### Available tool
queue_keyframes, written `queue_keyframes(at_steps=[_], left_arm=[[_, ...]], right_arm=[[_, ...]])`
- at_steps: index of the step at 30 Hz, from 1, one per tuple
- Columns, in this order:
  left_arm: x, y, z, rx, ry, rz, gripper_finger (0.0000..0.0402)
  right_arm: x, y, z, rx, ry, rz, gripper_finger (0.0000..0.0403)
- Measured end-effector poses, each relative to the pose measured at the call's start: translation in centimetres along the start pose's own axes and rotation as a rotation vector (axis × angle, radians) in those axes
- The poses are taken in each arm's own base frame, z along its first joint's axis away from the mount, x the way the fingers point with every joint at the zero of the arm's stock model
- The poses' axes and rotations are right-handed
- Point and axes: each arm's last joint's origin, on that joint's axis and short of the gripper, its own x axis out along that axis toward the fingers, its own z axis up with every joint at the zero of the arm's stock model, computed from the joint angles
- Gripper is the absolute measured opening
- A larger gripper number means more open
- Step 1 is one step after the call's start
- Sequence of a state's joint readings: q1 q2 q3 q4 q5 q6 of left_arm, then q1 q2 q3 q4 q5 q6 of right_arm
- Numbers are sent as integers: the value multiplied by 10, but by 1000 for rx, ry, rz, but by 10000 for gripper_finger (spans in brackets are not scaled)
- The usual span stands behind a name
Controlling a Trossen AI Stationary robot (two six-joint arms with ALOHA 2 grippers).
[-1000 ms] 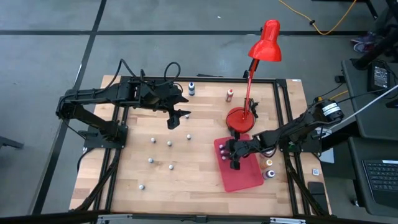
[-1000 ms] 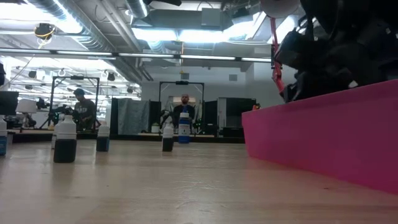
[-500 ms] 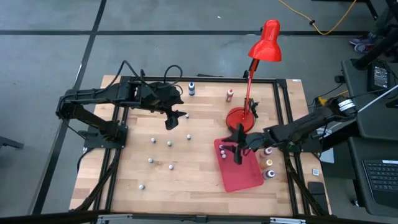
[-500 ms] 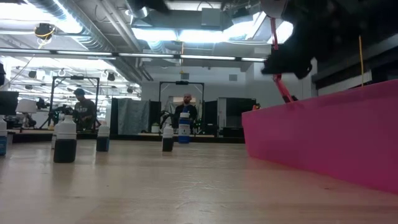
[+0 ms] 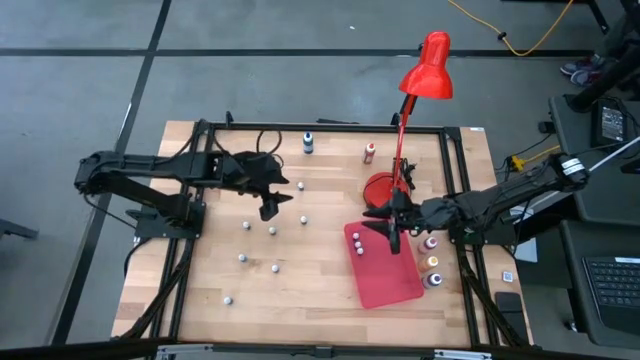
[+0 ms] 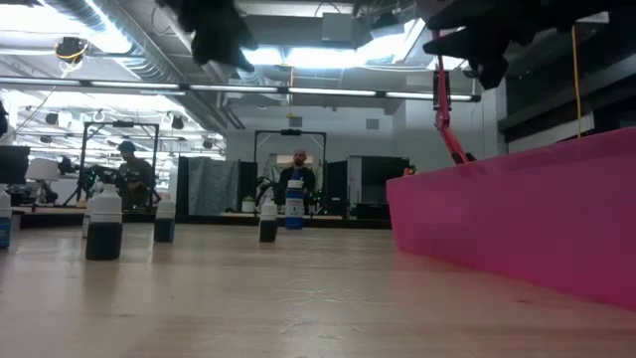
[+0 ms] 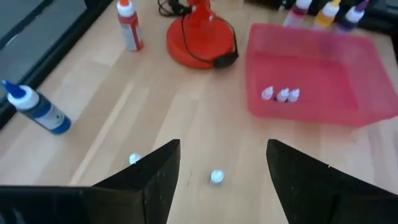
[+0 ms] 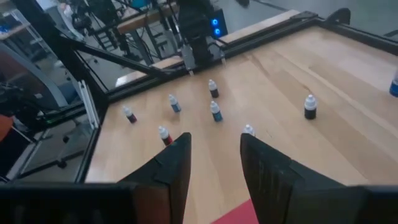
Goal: Pick & Place food coloring
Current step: Put the small black food coloring bottle into the red bin
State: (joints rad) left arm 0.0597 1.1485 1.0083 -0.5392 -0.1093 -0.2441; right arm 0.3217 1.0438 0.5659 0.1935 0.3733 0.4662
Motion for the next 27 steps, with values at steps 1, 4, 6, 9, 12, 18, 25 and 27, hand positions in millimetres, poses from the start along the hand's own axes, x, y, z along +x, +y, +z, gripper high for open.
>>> queue_keyframes(at_steps=[1,4,6,9,12,18,25,27], left_arm=[[2,1,-6,12,-1,2,233],[11,6,-24,86,12,35,233],[17,12,-34,143,36,27,235],[30,27,-51,156,86,-7,243],[42,44,-68,176,111,-14,253],[56,76,-88,183,16,44,280],[71,101,-117,171,-85,67,292],[76,104,-123,189,-86,75,292]], right_arm=[[0,0,1,3,-5,3,140],[0,1,1,8,-15,7,140],[0,1,2,12,-24,11,140],[0,0,3,14,-34,-13,140],[0,0,3,15,-39,-22,140],[0,0,2,58,-37,-22,140],[0,0,2,57,-34,-23,140],[0,0,2,56,-34,-23,140]])
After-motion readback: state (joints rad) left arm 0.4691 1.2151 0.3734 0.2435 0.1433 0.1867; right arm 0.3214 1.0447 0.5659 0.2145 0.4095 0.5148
